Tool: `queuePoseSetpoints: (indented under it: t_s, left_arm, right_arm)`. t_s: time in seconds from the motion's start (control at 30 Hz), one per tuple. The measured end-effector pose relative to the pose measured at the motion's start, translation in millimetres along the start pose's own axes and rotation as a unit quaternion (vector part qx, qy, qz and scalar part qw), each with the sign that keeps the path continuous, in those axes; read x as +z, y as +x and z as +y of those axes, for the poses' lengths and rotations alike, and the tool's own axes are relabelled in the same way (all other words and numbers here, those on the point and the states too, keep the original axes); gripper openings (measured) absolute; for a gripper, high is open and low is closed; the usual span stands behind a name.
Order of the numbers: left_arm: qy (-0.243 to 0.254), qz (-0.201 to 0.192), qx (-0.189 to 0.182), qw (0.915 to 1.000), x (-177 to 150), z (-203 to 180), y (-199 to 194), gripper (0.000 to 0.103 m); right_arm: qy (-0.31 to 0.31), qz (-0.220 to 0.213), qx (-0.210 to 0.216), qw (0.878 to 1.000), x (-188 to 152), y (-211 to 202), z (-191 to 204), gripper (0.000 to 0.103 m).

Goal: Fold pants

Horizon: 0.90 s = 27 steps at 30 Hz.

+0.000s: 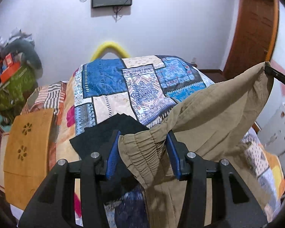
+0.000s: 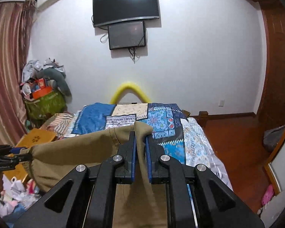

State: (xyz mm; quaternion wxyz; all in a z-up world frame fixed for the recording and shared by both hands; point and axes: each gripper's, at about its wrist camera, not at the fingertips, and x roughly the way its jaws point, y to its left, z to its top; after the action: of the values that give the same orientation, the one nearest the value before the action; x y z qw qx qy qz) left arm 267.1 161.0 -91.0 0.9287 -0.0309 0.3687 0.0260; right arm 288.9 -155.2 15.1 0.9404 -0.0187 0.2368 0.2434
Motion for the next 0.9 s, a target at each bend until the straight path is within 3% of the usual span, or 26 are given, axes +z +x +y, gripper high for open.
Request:
queuePoseSetpoints:
  t_s: [0.43,0.63,0.9]
  left_arm:
    - [0.067,0.014,-0.002,0.9977,-100.8,-38.5,-36.8,0.048]
    - [0.072,0.04,0.001,0.9966,-142.9,-41.3,-38.1,0.048]
    - [0.078,0.08,0.001,0.9937,-180.0,-44.4,-38.4,0.05]
  right_arm:
    - [0.033,0.087,0.007,0.996,-113.8,-65.8,-2.6,0.008]
    - [0.06,0.127,0.014,0.99,-157.0,-82.2,0.8,0.008]
    - [0.078,0.149,0.007,0.986,-199.8,-110.3,9.6,0.014]
